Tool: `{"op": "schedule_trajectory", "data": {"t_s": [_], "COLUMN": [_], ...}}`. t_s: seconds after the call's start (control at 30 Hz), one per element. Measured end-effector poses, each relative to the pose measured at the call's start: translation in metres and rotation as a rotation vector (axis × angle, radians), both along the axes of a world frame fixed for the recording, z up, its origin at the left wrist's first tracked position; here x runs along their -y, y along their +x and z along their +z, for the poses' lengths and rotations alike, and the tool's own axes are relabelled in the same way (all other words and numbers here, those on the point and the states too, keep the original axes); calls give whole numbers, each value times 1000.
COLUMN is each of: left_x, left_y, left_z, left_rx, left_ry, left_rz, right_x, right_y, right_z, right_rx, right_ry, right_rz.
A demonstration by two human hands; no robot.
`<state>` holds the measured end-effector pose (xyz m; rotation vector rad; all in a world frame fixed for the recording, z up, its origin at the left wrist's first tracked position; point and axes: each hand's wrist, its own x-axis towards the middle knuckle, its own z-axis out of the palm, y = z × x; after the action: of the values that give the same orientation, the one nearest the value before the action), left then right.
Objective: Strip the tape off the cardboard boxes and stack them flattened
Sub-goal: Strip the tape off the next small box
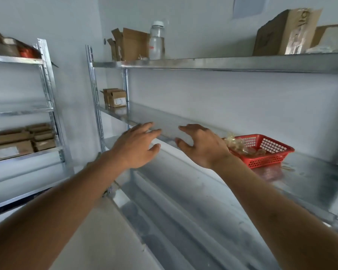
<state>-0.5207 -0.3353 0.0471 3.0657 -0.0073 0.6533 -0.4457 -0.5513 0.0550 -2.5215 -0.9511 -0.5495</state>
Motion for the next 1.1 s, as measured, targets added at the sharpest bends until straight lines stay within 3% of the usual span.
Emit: {"op": "schedule_trajectory", "data": {"t_s": [0.57,1.1], "left_x": [-323,-644], "left_y": [242,417], "left_z": [-16,-25], "left_rx": [52,43], "left_ry": [-28,-45], "left_rz": [90,-57], "right_x": [-334,-627], "right_y": [259,416], "right_z": [-5,-20], "right_rx": [-22,-122], "right_ry": [-51,-111], "right_rz": [125,46]}}
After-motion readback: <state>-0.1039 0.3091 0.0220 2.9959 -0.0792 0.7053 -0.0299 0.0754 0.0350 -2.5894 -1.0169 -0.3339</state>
